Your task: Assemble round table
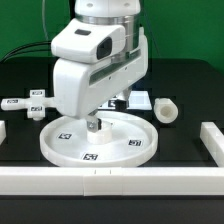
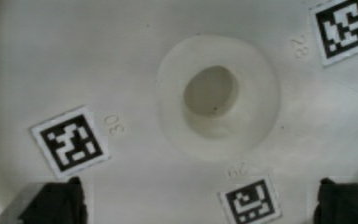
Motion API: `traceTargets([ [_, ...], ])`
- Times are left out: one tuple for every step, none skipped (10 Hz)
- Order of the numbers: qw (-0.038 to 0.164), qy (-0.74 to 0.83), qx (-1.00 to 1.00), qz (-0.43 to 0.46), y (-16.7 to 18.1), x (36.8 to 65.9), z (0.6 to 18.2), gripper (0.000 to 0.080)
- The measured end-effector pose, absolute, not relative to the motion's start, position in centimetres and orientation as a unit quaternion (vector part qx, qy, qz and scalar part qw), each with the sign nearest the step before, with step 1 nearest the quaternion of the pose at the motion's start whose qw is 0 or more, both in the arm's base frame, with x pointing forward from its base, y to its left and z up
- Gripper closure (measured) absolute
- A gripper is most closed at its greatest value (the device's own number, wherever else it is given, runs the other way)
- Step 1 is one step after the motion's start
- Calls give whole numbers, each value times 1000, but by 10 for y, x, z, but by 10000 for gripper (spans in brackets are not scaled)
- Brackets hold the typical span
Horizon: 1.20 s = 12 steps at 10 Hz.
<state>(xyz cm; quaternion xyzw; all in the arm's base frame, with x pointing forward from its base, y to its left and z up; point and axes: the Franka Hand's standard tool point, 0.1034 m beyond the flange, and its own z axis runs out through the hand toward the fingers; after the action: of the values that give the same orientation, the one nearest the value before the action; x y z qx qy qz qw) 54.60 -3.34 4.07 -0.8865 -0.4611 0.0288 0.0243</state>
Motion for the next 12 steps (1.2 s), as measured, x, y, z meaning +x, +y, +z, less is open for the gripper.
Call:
traceTargets([
  [26,-463,-886,29,-41,540,34,150],
  [26,-463,-885,27,-46,538,29,150],
  [27,-466,-884,27,-50,538,23,150],
  [28,-467,-884,28,-50,539,20,150],
  [28,-467,-883,28,-50,539,20,150],
  [28,-468,-883,27,-48,540,20,150],
  [29,-470,-882,27,-45,540,20,150],
  [30,-472,-880,28,-42,539,19,150],
  [31,-473,-880,29,-43,538,16,175],
  [32,-471,-881,31,-44,536,13,175],
  [33,-471,-881,31,-45,536,12,373],
  [32,-471,-881,30,-45,536,13,373],
])
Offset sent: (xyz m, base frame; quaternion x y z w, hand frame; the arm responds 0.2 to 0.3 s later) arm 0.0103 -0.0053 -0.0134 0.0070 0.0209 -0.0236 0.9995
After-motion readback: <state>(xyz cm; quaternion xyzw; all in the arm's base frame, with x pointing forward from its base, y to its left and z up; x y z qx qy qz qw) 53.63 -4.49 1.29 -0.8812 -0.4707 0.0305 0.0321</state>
